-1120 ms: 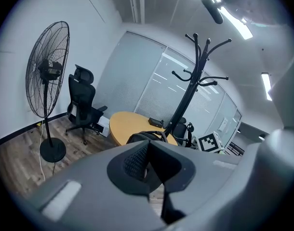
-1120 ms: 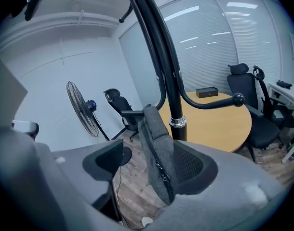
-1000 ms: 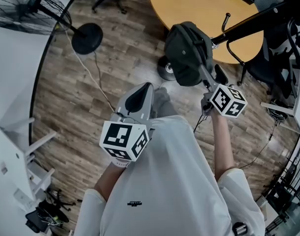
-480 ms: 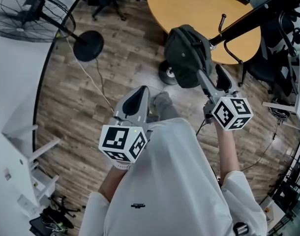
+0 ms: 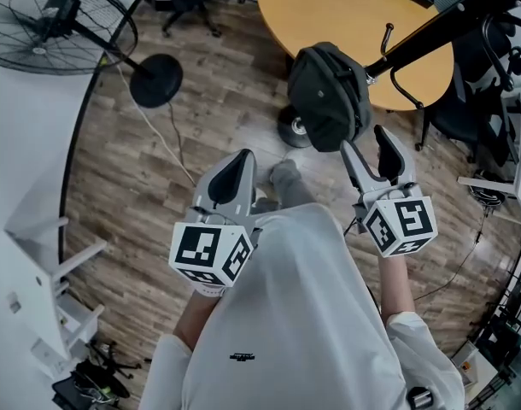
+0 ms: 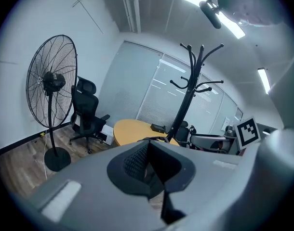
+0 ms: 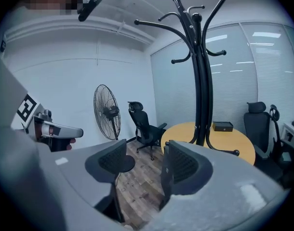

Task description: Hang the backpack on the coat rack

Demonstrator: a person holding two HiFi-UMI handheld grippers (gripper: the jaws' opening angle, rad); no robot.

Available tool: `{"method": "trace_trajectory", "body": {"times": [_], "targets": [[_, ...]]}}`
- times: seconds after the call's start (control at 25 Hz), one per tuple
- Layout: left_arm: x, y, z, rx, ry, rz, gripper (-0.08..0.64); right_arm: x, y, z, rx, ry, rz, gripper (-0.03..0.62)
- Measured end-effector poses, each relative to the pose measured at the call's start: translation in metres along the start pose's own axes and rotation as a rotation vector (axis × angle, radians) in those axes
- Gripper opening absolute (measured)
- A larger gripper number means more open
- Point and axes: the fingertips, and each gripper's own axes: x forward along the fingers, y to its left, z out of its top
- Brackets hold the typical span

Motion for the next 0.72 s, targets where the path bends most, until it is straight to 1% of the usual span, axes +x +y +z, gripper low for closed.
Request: {"method": "trace_trajectory", "body": {"times": [0.12, 0.24, 0.32, 0.48, 0.6, 0.72], "targets": [[-0.003, 0.002, 0.002, 0.01, -0.008, 0.008, 0.018, -0.006, 0.004, -0.001, -0.019, -0.011, -0.008, 0.228], [-0.004, 0.002, 0.005, 0.022, -0.016, 0.017, 0.018, -0.007, -0.002, -0.003, -0.019, -0.022, -0.036, 0.171], [-0.006, 0.001, 0.006, 0.034, -0.021, 0.021, 0.018, -0.009, -0.004, -0.003, -0.013, -0.031, -0.043, 0.149], [-0.008, -0.001, 0.009, 0.06, -0.031, 0.035, 0.018, -0.012, 0.001, 0.003, -0.024, -0.054, -0.02, 0.083], [-0.01, -0.004, 0.01, 0.108, -0.031, 0.06, 0.018, -0.013, 0.009, 0.006, -0.036, -0.07, 0.011, 0.011], [-0.009, -0.006, 0.01, 0.114, -0.035, 0.067, 0.018, -0.009, 0.018, 0.003, -0.055, -0.058, 0.03, 0.002]]}}
